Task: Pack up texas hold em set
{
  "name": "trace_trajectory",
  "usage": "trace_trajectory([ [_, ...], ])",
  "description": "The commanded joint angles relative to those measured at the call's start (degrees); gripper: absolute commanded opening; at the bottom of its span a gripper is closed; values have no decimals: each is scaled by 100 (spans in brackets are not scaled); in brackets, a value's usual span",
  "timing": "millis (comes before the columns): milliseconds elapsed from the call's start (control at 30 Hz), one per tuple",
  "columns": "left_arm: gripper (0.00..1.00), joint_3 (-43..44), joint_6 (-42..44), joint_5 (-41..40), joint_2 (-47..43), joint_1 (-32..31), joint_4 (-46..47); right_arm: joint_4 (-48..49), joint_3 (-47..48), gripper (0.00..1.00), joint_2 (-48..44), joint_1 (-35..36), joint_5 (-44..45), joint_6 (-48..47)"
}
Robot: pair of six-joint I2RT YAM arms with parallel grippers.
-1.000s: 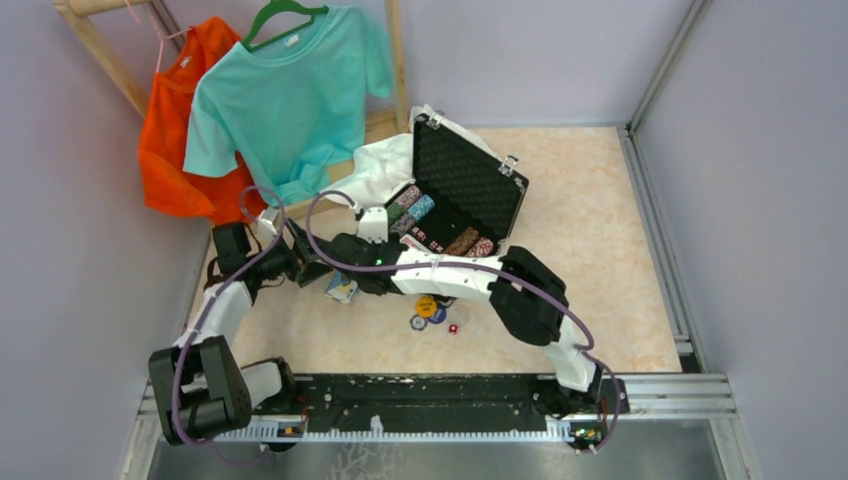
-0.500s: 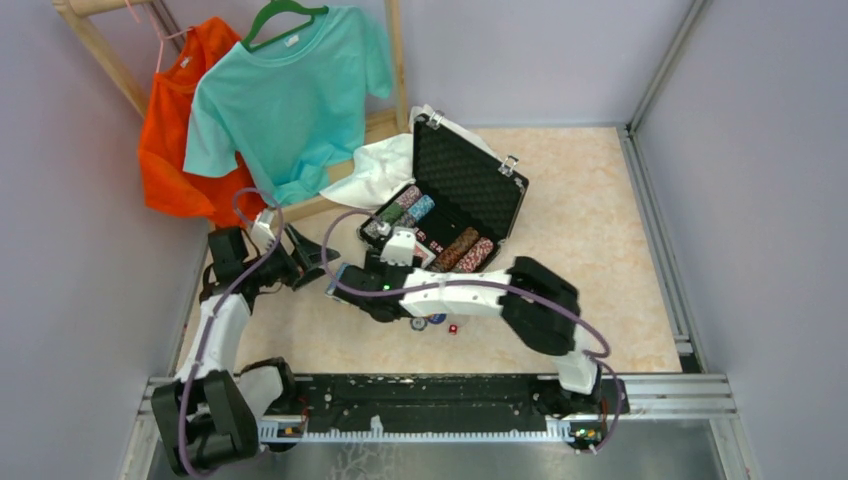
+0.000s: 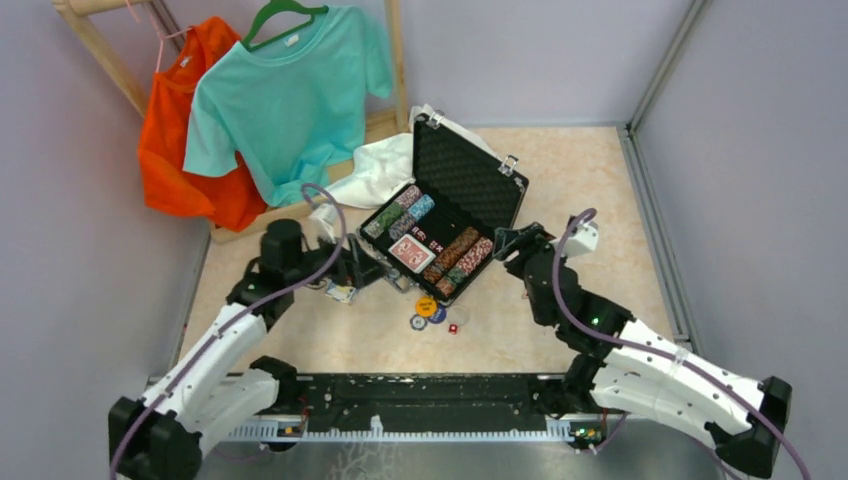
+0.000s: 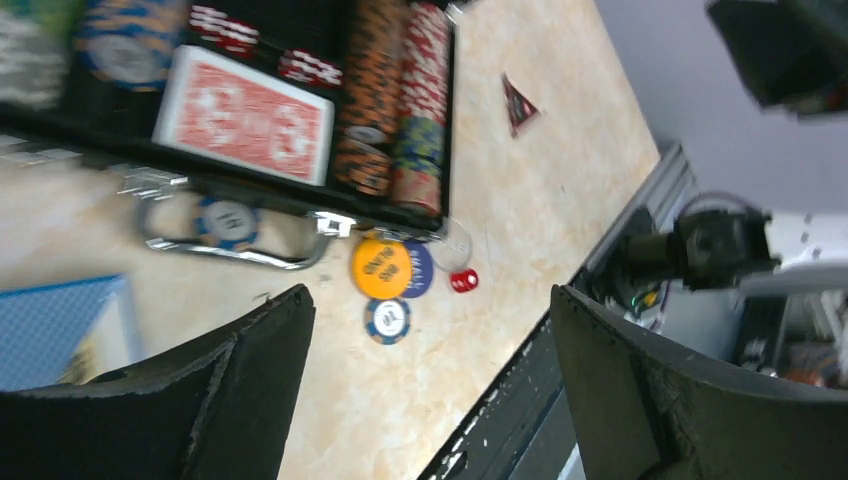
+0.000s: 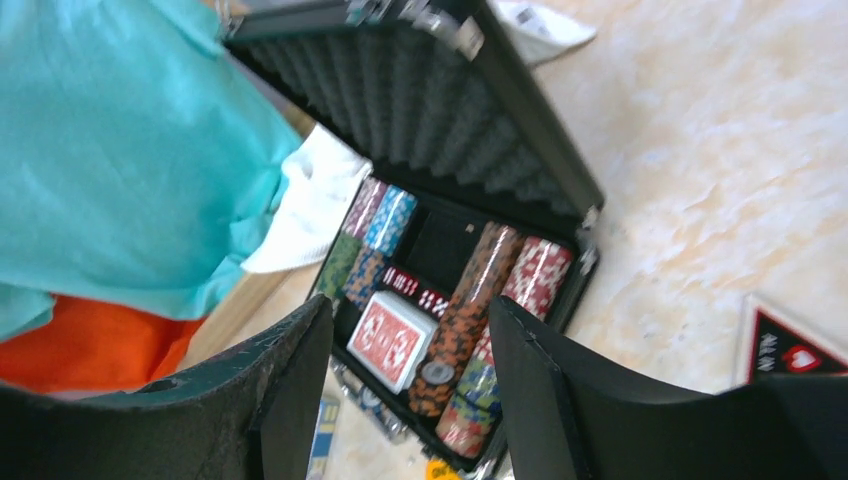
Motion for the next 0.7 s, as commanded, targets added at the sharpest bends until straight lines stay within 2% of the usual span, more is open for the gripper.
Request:
trace_trajectory([
  [0,94,110,169,-2429,419,-1947,842,400,-312,59,-458,-555,-474,-869],
  [67,97,200,508,-3127,901,-2456,874,422,-372,59,-494,-716,-739,-1018],
  [167,99,108,866,-3606,1298,-2509,922,291,-354,59,-471,-828,-974,-1278],
  [333,96,-132,1227,-4250,979,-2505,1010,54,-324,59,-579,-1008,-1188,-1690],
  [500,95,-182,1466,-4124,1287,-2511,1269,236,-392,57,-647,-1379,-1855,-1887],
  [667,95,-57,1531,-4124,1900,-2538,1324,247,-349,57,-539,-1531,-2034,-1964],
])
